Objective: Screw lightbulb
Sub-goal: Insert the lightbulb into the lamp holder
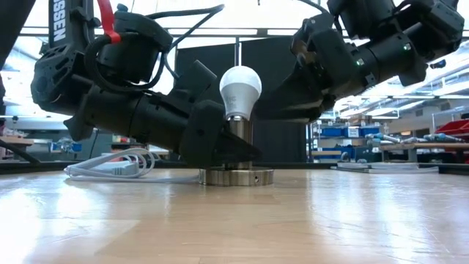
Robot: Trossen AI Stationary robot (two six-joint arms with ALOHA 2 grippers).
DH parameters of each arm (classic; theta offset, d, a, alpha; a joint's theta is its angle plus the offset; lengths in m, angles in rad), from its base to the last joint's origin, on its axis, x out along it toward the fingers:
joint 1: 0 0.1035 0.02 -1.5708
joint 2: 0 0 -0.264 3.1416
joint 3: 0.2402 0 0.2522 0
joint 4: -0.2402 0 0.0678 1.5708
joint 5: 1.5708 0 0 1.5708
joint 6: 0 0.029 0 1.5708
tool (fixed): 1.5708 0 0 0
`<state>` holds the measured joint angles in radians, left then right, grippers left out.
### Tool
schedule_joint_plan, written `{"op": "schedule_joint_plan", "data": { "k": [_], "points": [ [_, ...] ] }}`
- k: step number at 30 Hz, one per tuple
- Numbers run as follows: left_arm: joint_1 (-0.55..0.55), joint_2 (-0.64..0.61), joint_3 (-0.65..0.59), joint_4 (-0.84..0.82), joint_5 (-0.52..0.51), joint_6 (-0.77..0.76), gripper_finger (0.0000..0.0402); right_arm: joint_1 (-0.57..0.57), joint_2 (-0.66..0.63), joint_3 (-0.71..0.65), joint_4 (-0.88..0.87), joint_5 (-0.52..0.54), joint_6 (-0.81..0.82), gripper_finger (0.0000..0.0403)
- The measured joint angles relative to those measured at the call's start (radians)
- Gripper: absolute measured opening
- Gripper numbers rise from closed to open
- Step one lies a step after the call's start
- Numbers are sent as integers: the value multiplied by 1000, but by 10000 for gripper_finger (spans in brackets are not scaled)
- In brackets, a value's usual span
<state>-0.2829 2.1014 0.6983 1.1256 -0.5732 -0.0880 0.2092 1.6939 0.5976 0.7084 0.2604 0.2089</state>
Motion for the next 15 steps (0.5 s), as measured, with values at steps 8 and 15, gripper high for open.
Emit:
{"op": "schedule_joint_plan", "data": {
  "k": [8, 15],
  "points": [
    [0, -1, 0, -14, 0, -3, 193, -29, -89, 0, -144, -55, 1, 231],
    [0, -1, -1, -14, 1, -5, 193, -29, -259, 0, -192, -49, 1, 231]
  ]
}}
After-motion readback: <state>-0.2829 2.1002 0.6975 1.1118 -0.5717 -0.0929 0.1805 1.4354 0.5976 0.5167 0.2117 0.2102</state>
